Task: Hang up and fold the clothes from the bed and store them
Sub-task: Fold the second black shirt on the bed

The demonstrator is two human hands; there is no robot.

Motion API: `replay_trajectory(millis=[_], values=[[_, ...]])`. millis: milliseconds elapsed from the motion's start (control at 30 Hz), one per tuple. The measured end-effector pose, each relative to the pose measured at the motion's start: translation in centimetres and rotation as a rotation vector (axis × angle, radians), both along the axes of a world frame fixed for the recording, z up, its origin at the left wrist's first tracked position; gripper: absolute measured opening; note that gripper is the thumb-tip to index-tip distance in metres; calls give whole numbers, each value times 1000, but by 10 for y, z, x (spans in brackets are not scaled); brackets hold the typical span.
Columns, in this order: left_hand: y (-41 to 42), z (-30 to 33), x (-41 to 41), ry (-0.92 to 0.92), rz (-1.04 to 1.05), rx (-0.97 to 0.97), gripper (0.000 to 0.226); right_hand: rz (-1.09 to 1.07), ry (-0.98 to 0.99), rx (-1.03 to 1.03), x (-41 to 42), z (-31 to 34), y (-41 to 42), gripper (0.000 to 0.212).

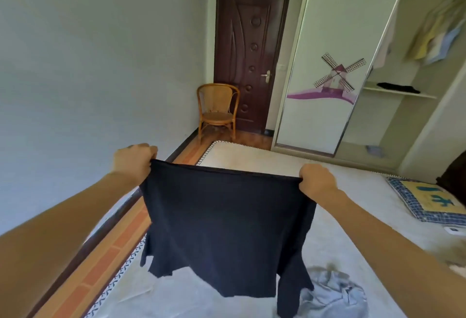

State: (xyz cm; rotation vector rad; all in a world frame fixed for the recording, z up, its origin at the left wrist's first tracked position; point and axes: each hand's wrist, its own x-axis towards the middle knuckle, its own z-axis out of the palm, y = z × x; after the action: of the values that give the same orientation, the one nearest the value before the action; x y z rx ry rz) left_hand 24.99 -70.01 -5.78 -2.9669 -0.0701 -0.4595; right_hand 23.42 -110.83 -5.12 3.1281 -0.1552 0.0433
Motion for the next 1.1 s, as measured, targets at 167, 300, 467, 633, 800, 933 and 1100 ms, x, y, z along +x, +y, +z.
replay_trajectory(millis=[167, 300, 467, 633, 800, 933, 1100], values=[[18, 43, 7, -236, -59, -84, 21, -71, -260, -199, 1, 53, 18, 15], [37, 14, -2, -243, -168, -33, 19, -103, -331, -148, -16, 19, 31, 17], [85, -111, -2, -213, -406, -39, 26, -73, -508, -7, -52, -129, 63, 24], [122, -297, -36, 23, -485, 10, 18, -76, -339, -17, -108, -328, 103, 31], [162, -480, -99, 189, -562, 101, 38, -46, -88, -15, -197, -499, 146, 39], [184, -569, -178, 329, -631, 93, 38, -55, 160, 12, -271, -578, 179, 31], [182, -624, -240, 479, -616, 31, 47, 4, 132, 141, -305, -611, 213, 41]])
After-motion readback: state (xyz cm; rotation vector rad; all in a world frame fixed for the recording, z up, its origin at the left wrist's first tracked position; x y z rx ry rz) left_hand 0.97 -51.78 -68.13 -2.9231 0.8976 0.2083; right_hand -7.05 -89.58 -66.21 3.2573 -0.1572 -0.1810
